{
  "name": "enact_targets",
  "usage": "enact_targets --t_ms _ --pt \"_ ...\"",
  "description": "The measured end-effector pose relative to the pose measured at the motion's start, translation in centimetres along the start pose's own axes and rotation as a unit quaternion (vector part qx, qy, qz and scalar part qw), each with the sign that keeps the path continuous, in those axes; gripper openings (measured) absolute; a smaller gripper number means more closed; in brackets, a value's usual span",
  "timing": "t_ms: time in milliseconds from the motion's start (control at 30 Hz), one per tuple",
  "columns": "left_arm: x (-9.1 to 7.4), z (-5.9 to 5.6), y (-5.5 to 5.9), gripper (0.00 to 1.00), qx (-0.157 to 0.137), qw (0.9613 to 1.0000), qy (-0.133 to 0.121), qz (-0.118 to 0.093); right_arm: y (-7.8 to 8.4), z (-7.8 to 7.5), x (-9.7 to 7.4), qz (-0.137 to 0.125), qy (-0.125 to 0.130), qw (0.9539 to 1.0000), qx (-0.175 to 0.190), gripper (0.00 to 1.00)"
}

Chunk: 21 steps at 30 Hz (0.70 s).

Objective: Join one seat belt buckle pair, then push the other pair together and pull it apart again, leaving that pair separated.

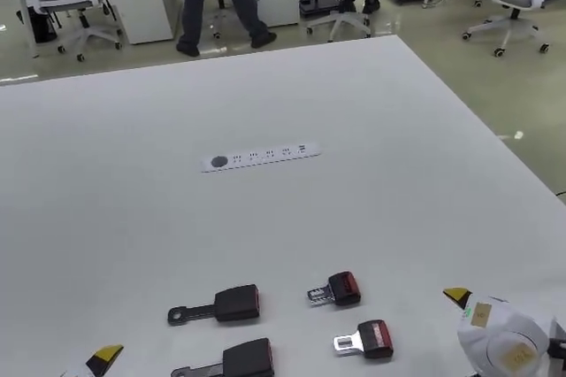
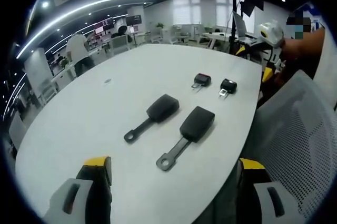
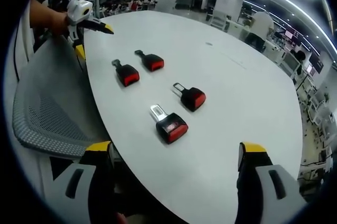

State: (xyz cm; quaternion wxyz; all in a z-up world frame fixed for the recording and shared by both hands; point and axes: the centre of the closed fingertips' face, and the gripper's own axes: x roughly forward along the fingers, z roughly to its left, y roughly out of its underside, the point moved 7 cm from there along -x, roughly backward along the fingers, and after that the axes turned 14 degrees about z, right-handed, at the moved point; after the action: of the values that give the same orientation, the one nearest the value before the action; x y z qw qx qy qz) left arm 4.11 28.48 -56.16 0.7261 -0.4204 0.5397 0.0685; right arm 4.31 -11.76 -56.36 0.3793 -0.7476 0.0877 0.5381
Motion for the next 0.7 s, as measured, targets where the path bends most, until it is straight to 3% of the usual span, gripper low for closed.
enact_targets --t_ms 500,700 --pt "-0.04 -0.27 0.38 1.00 0.001 1.0000 0.002 0.002 0.34 0.51 -0.18 0.001 -0.002 1.0000 -0.002 0.98" --pt "-0.05 -0.50 0.38 0.98 0.009 0.9999 0.004 0.012 0.16 0.48 -0.07 -0.004 -0.001 0.9999 -0.010 0.98"
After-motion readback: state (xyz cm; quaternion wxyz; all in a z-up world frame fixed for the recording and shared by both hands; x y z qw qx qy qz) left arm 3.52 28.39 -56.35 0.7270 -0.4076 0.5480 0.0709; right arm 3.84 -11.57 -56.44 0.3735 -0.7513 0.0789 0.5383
